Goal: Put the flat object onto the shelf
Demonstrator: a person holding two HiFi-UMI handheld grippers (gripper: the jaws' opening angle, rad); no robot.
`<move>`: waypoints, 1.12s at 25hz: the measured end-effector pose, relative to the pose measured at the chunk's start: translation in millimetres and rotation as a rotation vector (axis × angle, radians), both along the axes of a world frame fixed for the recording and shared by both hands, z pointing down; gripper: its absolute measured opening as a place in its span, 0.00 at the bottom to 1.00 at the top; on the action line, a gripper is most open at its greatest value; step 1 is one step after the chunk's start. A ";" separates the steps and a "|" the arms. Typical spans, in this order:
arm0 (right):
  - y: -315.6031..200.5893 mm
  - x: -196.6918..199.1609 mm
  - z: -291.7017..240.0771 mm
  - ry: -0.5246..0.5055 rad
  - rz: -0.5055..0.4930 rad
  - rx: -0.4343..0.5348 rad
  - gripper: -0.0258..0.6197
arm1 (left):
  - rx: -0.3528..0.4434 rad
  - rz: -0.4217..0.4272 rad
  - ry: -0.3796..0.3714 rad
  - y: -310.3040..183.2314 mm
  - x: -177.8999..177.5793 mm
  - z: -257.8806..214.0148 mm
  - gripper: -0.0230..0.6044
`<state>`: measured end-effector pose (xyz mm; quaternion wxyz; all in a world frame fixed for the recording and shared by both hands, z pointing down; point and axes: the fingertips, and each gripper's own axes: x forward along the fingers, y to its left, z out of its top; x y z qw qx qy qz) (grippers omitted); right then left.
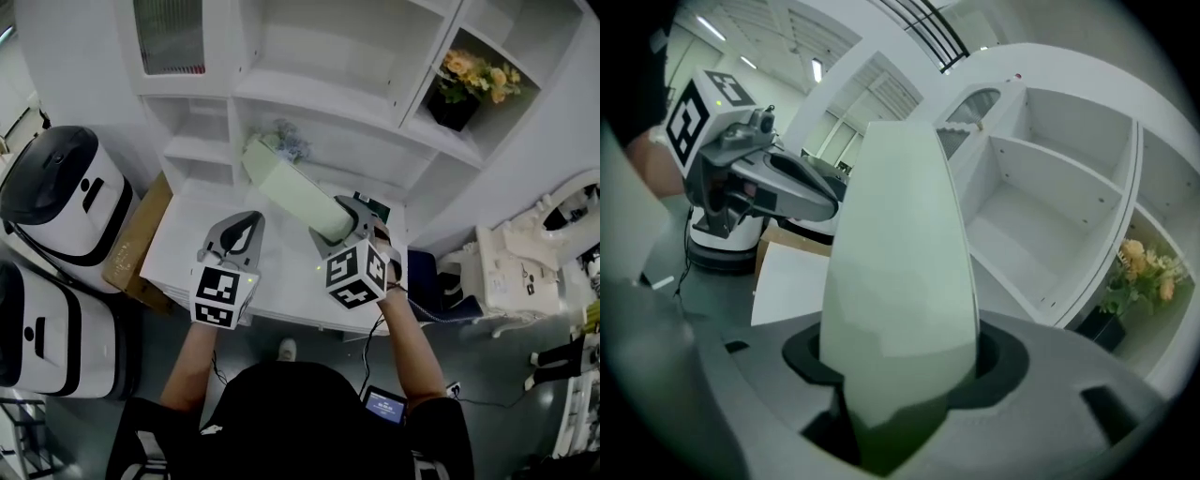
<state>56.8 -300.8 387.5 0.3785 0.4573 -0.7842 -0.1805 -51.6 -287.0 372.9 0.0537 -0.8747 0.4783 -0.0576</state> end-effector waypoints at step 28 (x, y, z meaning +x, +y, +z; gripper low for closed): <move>-31.9 -6.1 -23.7 0.435 -0.033 0.141 0.45 | 0.027 0.021 -0.003 -20.8 -0.3 -24.2 0.05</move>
